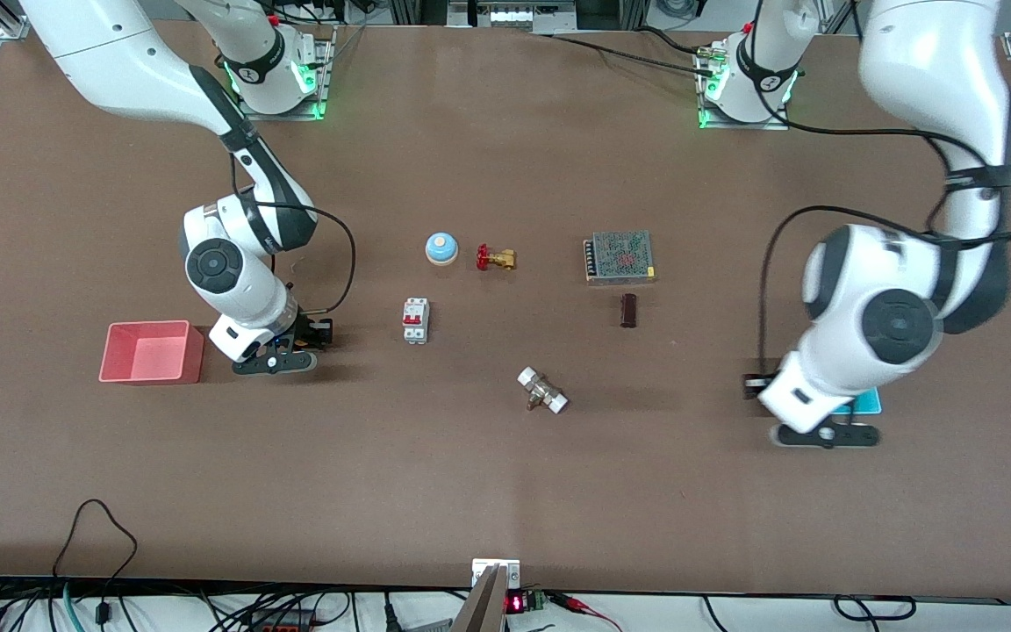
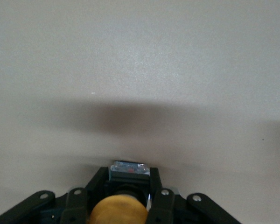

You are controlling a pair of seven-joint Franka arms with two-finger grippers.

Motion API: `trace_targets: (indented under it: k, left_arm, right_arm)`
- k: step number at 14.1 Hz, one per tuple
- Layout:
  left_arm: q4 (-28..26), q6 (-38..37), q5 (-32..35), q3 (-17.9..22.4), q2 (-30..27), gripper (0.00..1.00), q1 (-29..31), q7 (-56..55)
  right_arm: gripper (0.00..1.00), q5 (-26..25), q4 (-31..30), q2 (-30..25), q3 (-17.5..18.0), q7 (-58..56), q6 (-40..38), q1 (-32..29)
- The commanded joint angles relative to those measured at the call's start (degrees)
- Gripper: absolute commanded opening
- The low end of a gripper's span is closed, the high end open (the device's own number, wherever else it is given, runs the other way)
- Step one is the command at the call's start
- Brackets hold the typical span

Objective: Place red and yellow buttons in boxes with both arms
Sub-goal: 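Carry the yellow button into the pink box while the left gripper carries red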

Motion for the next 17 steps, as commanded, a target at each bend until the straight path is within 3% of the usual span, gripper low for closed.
trace_targets:
  k: [1, 3, 5, 8, 12, 17]
  left_arm:
    - [-4.2, -0.7, 1.0, -0.7, -1.1, 0.13, 5.2, 4.3]
    - [-7.0, -0.1, 1.1, -0.6, -0.4, 0.13, 7.6, 4.4]
    - [-8.8, 1.2, 1.1, -0.5, 0.2, 0.12, 8.4, 4.3]
    - [-12.8, 7.7, 1.1, -0.5, 0.7, 0.12, 9.4, 4.7]
    - [-18.2, 19.0, 1.1, -0.5, 1.5, 0.12, 9.6, 4.7]
    - [-19.0, 21.7, 1.2, -0.5, 2.6, 0.13, 10.2, 4.8]
  right_arm:
    - [0.0, -0.1, 0.8, -5.6, 0.1, -0.7, -6.3, -1.6]
    - [0.0, 0.0, 2.1, -10.9, 0.0, -3.9, -13.1, -3.8]
    - [0.0, 4.0, 3.8, -13.6, -0.7, -12.3, -17.4, -6.6]
    - [0.0, 7.3, 4.8, -14.6, -6.3, -23.7, -18.0, -8.9]
    - [0.0, 7.5, 7.2, -10.4, -8.9, -31.9, -16.8, -13.2]
    - [0.0, 7.1, 8.9, -3.3, -8.9, -33.2, -8.6, -14.2]
